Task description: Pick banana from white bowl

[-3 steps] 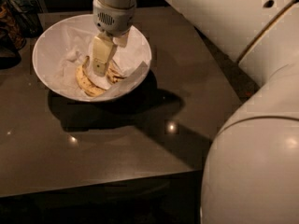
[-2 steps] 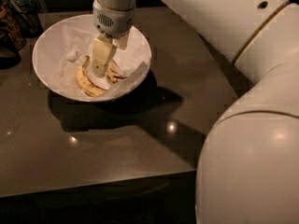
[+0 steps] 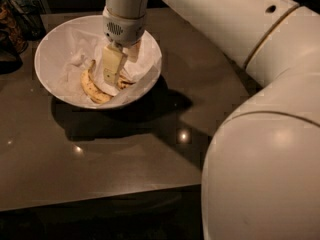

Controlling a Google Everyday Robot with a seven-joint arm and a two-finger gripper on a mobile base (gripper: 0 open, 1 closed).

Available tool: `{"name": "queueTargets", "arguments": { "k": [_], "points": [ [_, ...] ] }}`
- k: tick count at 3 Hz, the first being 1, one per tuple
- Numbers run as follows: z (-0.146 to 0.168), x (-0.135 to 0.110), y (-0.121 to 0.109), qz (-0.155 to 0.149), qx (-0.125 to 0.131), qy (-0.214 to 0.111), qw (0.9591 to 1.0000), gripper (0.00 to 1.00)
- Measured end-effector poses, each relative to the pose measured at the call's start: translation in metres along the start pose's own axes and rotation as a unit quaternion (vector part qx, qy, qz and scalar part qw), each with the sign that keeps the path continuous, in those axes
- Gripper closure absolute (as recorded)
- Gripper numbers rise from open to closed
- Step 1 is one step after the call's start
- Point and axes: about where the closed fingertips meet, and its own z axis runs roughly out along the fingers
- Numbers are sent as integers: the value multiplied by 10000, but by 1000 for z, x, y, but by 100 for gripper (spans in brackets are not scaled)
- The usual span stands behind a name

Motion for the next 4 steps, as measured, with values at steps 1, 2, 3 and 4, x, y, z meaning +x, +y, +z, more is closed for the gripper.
{"name": "queueTargets", "arguments": {
  "k": [1,2,3,4],
  "points": [
    [0,0,0,0,0,2,10000,39],
    [3,-1,0,6,-5,55,10000,39],
    [14,0,0,17,-81,171,9998,41],
    [25,-1,-2,35,-154,262,9995,45]
  ]
}}
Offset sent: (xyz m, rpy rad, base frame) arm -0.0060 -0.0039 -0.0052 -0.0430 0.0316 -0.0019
